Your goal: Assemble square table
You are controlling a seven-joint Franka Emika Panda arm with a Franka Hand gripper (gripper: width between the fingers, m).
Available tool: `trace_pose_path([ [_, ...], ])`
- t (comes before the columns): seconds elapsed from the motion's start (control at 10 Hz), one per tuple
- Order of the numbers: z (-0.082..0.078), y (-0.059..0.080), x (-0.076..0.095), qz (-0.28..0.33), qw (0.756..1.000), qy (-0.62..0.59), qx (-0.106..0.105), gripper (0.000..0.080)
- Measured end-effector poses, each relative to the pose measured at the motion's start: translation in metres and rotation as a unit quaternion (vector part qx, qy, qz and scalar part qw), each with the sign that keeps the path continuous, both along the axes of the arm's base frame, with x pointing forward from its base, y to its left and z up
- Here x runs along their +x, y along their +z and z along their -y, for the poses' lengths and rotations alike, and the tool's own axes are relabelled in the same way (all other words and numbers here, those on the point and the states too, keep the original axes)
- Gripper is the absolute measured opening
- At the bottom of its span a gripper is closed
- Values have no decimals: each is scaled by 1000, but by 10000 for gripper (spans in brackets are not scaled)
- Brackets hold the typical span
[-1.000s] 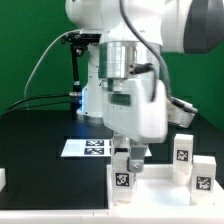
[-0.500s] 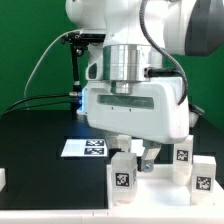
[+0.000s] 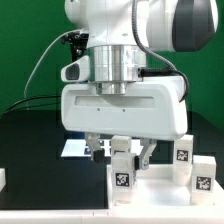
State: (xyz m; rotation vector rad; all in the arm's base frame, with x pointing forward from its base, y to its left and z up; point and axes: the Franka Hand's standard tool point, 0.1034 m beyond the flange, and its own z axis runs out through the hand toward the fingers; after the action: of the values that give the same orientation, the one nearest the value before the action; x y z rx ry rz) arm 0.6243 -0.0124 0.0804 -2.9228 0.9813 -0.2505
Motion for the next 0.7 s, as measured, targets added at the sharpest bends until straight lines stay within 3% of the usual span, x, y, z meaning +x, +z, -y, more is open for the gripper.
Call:
trace_pose_path([
  [0.1, -4, 1, 2, 0, 1000, 7, -3, 649],
  [0.3, -30, 5, 12, 5, 998, 65, -5, 649],
  [0.5, -23, 3, 10, 3, 1000, -17, 6, 389],
  [0.6, -23, 3, 10, 3, 999, -51, 12, 389],
  [0.7, -20, 2, 9, 2, 995, -101, 19, 302],
])
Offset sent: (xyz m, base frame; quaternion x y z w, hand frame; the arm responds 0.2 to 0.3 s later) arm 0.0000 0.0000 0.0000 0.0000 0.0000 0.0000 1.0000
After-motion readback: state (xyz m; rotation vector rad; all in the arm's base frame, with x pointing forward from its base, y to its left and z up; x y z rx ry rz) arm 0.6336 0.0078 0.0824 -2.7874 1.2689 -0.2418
